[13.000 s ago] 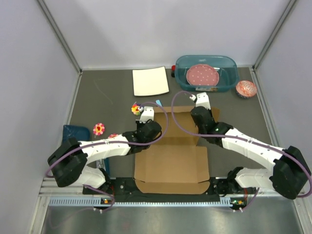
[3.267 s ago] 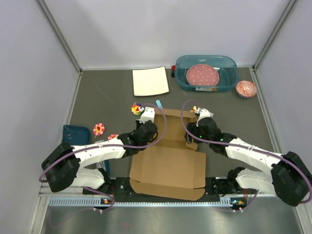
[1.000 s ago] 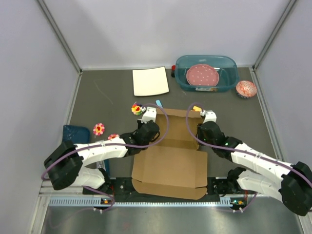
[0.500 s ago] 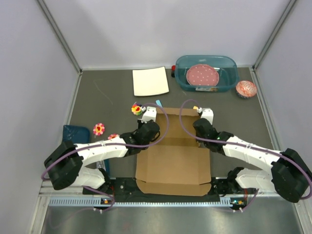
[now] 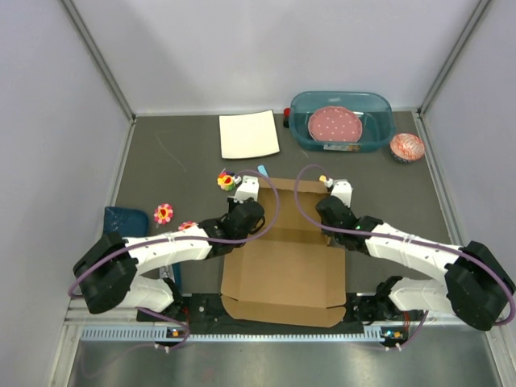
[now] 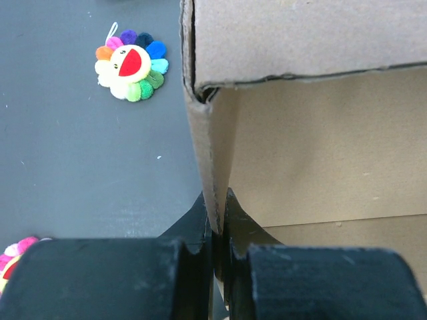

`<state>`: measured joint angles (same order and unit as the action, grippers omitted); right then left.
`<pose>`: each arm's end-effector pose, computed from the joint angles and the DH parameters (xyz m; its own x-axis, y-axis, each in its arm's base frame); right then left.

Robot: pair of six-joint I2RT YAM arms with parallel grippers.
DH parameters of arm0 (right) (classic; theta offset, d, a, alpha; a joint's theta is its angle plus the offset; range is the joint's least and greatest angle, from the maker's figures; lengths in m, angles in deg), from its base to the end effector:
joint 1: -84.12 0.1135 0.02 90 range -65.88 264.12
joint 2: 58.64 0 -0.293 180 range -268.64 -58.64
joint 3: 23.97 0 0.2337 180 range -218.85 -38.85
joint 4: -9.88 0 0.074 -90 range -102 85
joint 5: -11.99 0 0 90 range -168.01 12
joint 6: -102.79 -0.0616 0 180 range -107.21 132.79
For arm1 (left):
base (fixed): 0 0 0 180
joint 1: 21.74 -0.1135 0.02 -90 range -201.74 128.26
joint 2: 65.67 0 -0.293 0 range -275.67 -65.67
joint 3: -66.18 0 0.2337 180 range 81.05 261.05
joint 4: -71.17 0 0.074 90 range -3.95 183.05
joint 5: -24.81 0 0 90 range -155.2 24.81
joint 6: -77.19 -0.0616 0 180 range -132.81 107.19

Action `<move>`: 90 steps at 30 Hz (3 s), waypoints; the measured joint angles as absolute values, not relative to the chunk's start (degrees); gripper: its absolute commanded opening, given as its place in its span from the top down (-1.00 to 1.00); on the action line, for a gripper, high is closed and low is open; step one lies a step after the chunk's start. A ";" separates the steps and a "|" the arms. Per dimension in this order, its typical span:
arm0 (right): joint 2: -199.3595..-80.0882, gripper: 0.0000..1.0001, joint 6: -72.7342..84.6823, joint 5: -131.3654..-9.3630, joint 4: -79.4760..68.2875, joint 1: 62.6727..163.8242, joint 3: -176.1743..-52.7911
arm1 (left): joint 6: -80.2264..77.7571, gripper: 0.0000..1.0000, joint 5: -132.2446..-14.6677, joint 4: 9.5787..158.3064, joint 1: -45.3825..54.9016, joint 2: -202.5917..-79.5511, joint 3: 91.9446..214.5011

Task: Fold the paper box

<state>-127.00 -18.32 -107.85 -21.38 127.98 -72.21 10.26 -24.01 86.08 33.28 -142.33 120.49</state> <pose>0.1733 0.1240 0.2059 -0.6772 -0.0292 -0.7353 -0.0318 0.9994 -0.0104 0.1848 -0.1933 0.2369 -0.4433 0.1191 -0.8885 0.1550 0.9864 0.0549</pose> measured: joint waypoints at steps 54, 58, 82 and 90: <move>-128.51 1.00 -16.01 -116.86 -20.81 128.06 -80.58 | 10.65 1.00 -23.11 87.67 33.26 -142.55 120.47; -128.49 0.85 -16.07 -116.79 -20.48 128.06 -80.48 | 10.67 1.00 -22.74 87.63 33.28 -142.55 120.47; -92.60 -0.97 -11.94 -96.66 -22.21 127.32 -75.62 | 16.88 1.00 -9.54 68.72 33.57 -148.45 114.68; -97.60 -0.95 -16.10 -88.07 -21.91 115.13 -76.69 | -1.24 1.00 -9.32 31.57 33.85 -153.72 102.48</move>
